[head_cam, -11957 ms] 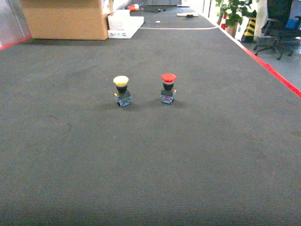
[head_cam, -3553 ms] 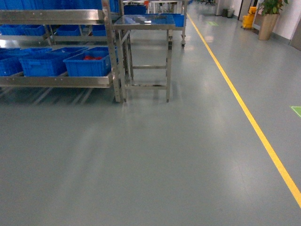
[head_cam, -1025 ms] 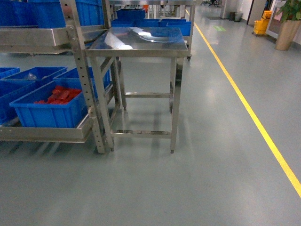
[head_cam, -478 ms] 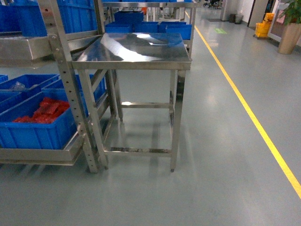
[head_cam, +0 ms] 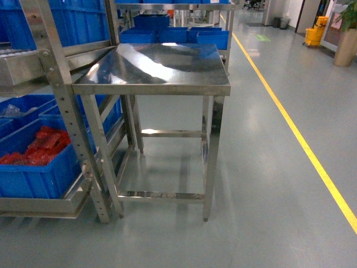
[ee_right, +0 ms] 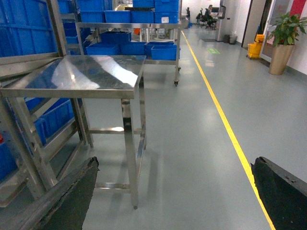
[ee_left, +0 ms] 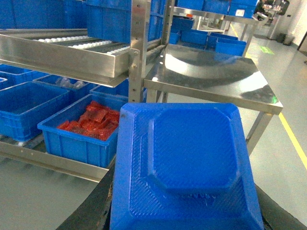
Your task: Pick blue part to blue bin on bottom shelf
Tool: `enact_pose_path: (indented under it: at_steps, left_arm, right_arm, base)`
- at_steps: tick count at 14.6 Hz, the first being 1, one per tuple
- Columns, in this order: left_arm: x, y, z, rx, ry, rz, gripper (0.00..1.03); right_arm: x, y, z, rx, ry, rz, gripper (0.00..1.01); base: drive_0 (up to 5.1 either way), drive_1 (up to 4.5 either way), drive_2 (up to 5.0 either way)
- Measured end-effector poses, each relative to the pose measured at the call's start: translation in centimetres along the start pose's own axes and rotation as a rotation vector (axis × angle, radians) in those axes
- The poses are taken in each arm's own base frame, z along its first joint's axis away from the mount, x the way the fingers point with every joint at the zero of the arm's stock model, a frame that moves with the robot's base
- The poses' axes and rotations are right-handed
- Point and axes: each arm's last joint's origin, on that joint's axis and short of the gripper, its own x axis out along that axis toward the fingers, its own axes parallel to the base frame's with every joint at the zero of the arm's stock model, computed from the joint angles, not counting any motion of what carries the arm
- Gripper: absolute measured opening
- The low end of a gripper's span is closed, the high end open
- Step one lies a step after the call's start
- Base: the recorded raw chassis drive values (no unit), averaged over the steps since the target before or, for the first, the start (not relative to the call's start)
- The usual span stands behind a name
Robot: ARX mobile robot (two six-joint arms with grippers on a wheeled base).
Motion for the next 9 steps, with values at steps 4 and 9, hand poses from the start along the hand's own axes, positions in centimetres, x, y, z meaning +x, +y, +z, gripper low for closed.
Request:
enact_pose_path:
  at_steps: [4, 9]
  left_arm:
    - [0.0, 0.01, -0.03, 0.002, 0.003, 0.002, 0.43]
    - [-0.01, 0.02, 0.0, 0.0, 0.0, 0.003, 0.43]
  right_arm:
    - [0.0, 0.0, -0.03, 0.0, 0.003, 0.0, 0.98]
    - [0.0, 0.0, -0.01, 0.0, 0.001, 0.0, 0.98]
  base:
    - [0.0, 4.1, -4.0]
    - [0.1, 4.17, -4.0]
